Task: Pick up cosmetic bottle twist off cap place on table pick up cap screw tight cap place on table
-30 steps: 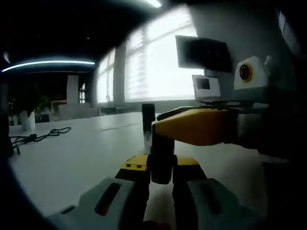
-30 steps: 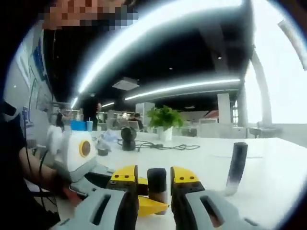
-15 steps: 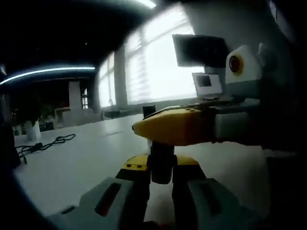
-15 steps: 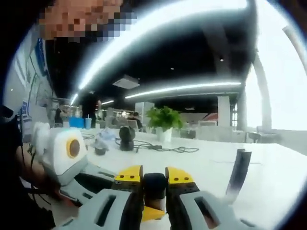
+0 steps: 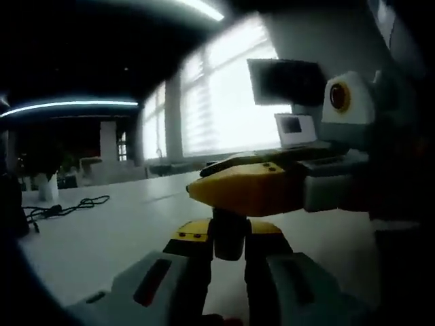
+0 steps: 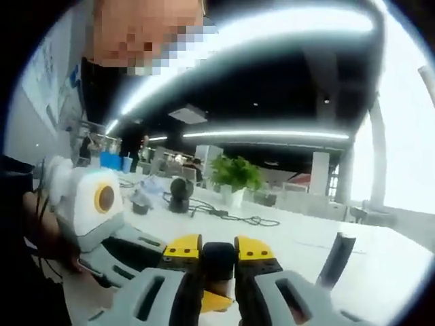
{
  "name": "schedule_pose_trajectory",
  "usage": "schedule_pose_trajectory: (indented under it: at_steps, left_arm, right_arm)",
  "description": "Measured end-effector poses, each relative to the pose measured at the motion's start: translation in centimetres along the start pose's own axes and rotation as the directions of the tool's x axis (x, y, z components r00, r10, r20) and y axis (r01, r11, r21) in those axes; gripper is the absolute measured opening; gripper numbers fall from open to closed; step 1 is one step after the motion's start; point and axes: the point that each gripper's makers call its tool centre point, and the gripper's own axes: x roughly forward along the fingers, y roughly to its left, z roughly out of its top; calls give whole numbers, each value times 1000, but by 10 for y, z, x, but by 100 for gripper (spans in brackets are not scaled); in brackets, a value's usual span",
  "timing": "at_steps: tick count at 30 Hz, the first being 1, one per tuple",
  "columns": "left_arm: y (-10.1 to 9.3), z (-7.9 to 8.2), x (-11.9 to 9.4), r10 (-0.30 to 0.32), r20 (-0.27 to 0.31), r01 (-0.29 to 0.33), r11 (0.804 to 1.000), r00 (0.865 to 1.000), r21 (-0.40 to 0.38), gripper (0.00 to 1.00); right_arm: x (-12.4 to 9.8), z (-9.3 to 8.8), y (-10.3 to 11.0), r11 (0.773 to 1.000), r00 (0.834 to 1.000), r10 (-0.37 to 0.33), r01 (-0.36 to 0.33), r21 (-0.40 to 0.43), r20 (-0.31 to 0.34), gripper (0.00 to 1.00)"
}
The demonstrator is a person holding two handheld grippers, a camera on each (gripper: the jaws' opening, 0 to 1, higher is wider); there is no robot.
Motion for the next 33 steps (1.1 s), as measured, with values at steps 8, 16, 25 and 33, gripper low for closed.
schedule_pose_trajectory:
  at_steps: [8, 16, 25, 33]
  left_arm:
    - [-2, 16, -2, -72, 110, 78, 995, 991, -54, 8]
    - [-7, 18, 0, -106, 132, 115, 991, 986, -69, 8]
    - [-6, 22, -4, -81, 121, 89, 994, 989, -63, 6]
    - [3, 16, -1, -46, 119, 53, 997, 992, -56, 3]
  right_arm:
    - [-7, 15, -2, 999, 998, 47, -48, 16, 49, 10]
    - [-13, 17, 3, 994, 993, 108, -107, -8, 57, 10]
    - [-14, 20, 11, 991, 990, 133, -131, -36, 51, 10]
    - [-8, 22, 11, 999, 997, 47, -45, -31, 56, 9]
